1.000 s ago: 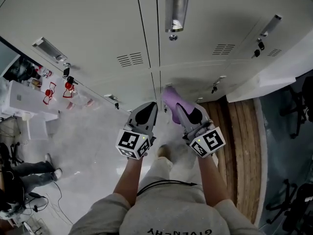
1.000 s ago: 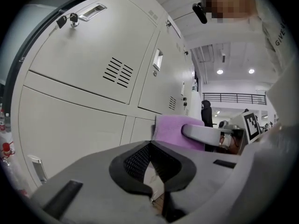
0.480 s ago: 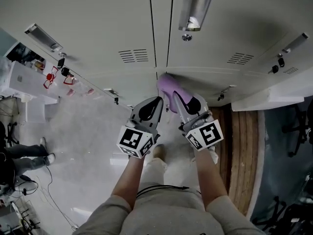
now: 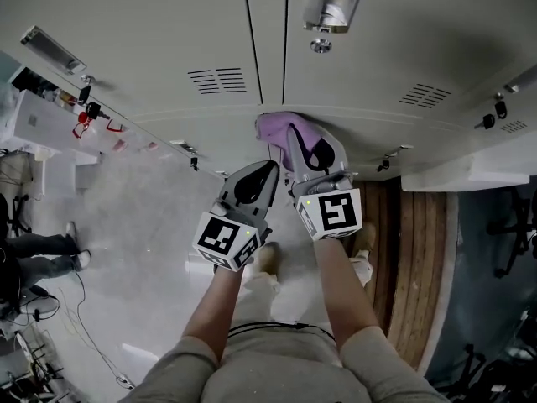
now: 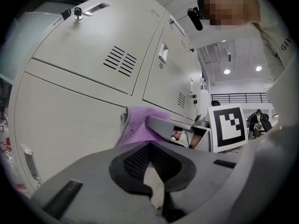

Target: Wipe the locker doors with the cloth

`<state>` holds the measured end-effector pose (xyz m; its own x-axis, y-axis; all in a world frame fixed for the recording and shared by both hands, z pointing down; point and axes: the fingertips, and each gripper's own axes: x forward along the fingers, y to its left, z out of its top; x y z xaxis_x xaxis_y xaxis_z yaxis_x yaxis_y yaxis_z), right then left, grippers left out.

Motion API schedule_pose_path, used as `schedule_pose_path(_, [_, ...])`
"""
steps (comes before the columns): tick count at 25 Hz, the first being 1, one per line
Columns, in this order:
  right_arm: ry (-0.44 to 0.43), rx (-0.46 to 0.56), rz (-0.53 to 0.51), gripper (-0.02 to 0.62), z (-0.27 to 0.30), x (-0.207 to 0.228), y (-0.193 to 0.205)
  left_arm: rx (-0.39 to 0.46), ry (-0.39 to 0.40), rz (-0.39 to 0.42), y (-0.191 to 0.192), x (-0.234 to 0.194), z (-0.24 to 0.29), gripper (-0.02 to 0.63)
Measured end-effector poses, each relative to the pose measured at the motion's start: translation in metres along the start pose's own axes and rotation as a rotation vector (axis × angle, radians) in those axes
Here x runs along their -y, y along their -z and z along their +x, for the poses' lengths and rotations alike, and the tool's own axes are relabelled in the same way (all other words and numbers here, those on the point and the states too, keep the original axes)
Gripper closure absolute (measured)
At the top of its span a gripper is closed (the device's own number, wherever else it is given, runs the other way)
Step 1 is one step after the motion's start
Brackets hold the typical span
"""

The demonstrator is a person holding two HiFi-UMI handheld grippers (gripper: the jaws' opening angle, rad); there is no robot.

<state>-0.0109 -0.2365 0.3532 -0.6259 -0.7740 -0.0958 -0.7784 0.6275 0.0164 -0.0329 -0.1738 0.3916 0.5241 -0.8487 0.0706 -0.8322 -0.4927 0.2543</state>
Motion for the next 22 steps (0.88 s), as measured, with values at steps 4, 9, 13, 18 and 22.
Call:
schedule_pose_path(4, [0.033, -0.003, -0.006, 0.531, -0.003, 0.003, -0.001, -0.012, -0.005, 0.01, 0.002, -0.002, -0.006, 0.607])
schedule_pose_path(9, [0.023, 0.004, -0.07, 0.529, -0.01, 0.022, -0.001, -0.018, -0.003, 0.008, 0.007, -0.004, -0.008, 0.607])
schedule_pose_path(13, [0.049, 0.0, -0.078, 0.531, -0.017, 0.033, -0.002, -0.038, 0.006, 0.002, 0.016, -0.001, -0.007, 0.607])
schedule_pose_path(18, [0.11, -0.007, -0.091, 0.531, -0.032, 0.059, -0.001, -0.05, 0.032, 0.0, 0.021, 0.008, -0.002, 0.607])
schedule_pose_path(22, [0.174, -0.008, -0.11, 0.531, -0.051, 0.09, -0.001, -0.063, 0.048, 0.007, 0.023, 0.012, 0.001, 0.607])
